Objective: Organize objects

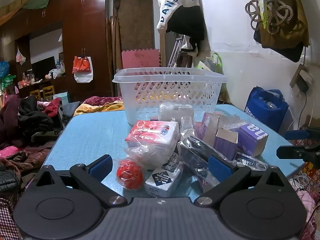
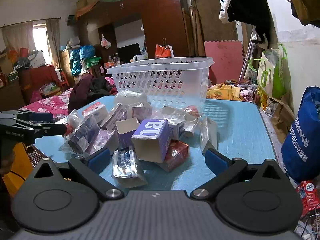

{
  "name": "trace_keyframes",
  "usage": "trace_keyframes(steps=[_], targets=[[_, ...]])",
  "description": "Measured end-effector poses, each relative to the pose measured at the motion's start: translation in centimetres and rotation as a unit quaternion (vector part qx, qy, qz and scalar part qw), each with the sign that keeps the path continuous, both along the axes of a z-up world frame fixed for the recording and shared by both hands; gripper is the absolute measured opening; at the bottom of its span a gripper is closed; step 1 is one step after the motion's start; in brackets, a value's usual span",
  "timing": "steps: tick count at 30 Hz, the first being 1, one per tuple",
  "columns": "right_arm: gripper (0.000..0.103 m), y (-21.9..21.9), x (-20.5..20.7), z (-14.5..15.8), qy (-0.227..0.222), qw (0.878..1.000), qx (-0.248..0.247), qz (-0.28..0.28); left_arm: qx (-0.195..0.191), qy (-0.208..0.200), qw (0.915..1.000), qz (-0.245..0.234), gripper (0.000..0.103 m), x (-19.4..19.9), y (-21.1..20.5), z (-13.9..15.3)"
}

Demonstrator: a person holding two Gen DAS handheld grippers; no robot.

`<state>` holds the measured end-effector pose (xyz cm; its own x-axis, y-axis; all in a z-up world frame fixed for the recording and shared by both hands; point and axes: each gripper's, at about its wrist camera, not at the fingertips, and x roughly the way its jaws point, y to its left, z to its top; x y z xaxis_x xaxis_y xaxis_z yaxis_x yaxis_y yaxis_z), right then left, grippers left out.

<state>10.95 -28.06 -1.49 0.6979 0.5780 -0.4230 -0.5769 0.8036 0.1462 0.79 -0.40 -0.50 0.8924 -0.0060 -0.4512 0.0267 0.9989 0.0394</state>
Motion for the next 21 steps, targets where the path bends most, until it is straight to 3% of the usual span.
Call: trace_keyframes(steps=[21], targets=[[0.103, 0.13, 0.11, -0.33, 0.001, 1.0, -0.005, 0.003, -0.006, -0.001, 1.0, -0.007, 0.103, -0.06, -0.03, -0.23]])
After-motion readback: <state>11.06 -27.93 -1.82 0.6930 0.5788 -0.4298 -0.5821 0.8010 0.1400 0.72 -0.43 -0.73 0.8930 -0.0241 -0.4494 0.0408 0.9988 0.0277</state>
